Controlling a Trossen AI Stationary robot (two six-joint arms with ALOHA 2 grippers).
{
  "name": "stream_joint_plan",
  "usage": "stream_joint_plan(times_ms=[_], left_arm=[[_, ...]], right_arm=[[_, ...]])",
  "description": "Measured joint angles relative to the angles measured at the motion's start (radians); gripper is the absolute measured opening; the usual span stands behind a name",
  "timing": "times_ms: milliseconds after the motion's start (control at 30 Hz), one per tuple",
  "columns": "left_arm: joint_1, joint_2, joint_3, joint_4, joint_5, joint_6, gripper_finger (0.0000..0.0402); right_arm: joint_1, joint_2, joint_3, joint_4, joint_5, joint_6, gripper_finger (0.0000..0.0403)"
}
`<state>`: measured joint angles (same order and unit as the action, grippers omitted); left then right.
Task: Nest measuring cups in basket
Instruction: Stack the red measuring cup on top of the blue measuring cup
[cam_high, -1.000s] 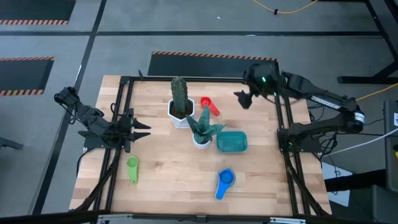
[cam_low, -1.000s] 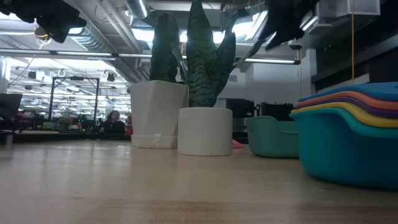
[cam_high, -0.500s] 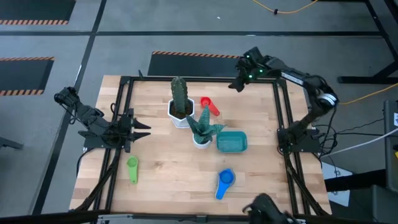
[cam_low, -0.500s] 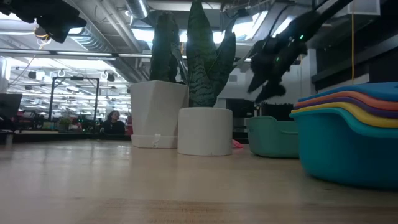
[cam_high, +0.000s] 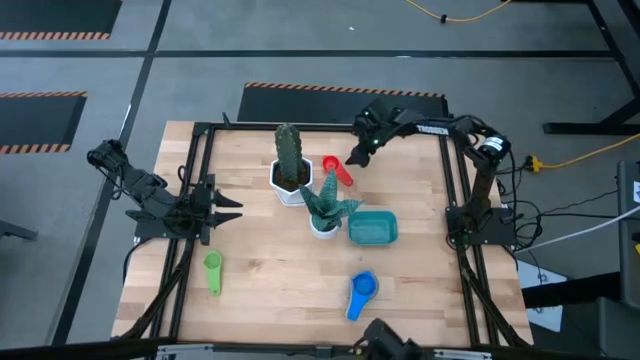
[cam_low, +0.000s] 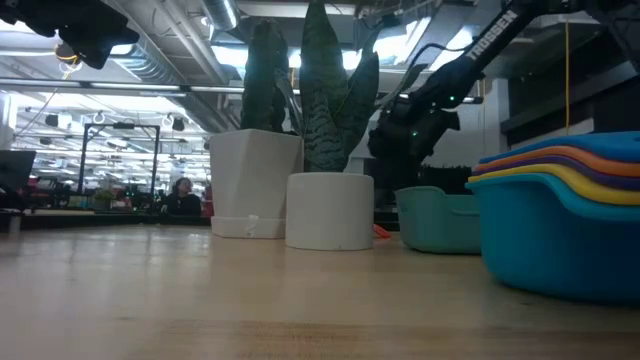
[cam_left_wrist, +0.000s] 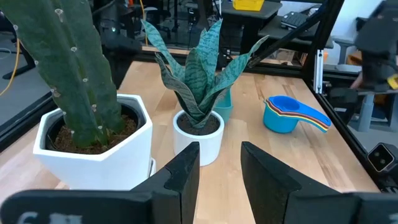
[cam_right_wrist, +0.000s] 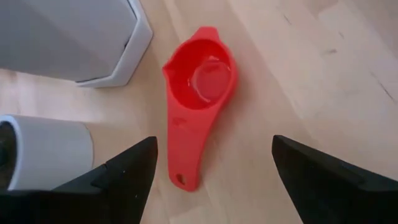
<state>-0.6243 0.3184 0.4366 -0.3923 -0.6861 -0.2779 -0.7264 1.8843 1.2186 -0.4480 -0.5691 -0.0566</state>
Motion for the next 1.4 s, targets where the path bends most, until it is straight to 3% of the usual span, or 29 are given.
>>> stream_joint_plan(times_ms=[267,800,1000,1400], left_arm=[[0.000,0.000,0.000,0.000,0.000,0.000,0.0110],[0.000,0.000,0.000,0.000,0.000,0.000,0.0110],[0.000,0.000,0.000,0.000,0.000,0.000,0.0110],[0.000,0.000,0.000,0.000,0.000,0.000,0.0110]], right_arm=[[0.101,0.004,0.000,0.028,0.146,-0.005,0.0320],[0.209,0.027,0.000,0.084,0.293,-0.005,0.0320],[0.246,0.027,0.000,0.090,0.466,-0.002,0.0320],[0.280,0.088,0.000,0.099,0.472,0.000,0.0320]])
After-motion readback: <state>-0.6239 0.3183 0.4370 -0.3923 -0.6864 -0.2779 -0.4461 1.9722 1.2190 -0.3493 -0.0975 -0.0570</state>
